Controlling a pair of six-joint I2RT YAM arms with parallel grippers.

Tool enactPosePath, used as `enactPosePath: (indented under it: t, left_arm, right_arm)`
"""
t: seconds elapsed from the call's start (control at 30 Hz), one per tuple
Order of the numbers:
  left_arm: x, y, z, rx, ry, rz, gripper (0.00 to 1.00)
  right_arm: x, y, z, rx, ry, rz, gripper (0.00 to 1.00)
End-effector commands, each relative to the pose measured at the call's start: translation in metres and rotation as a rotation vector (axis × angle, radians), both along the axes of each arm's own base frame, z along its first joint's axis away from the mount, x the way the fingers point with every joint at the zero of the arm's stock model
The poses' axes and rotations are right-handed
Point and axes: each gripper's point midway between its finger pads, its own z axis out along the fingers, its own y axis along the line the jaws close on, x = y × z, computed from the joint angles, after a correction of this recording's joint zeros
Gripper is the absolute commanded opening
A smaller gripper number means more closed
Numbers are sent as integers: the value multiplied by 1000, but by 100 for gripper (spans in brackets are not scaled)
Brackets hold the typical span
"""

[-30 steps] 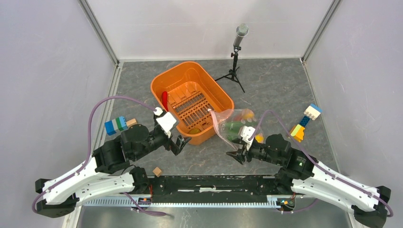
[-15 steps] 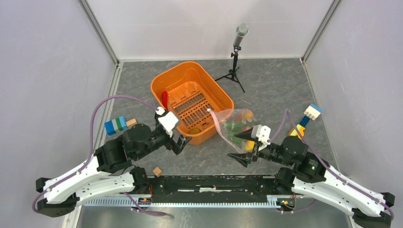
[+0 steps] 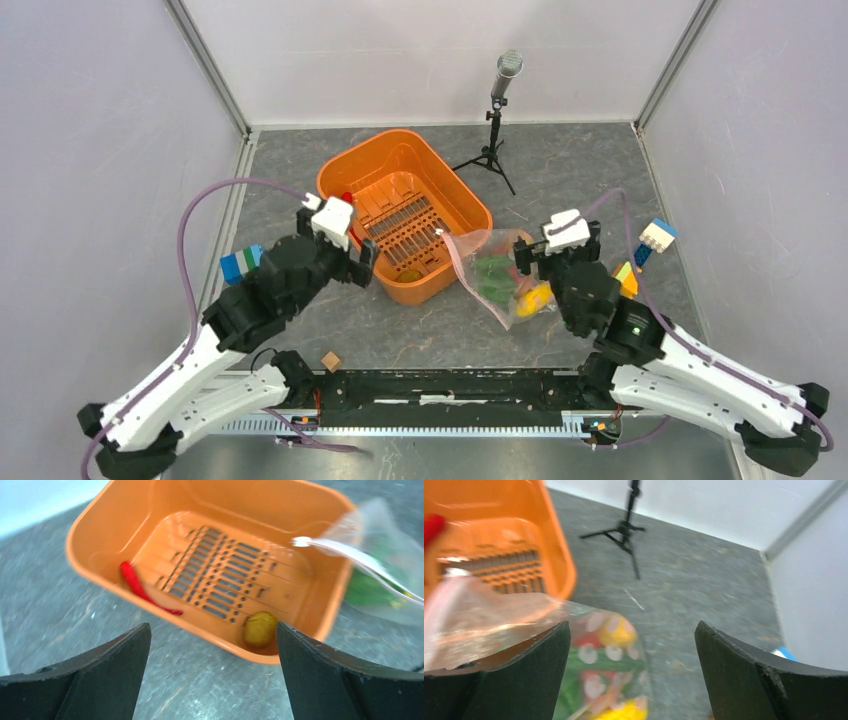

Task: Place the food in the zip-top bag and seal the zipper
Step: Reset both arms

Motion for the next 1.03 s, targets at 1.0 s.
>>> enactPosePath:
  t: [1.0]
  left_arm:
    - [51,166,-12,-308,171,953,100]
  right_arm:
    - [41,-103,-52,158,111,-281,98]
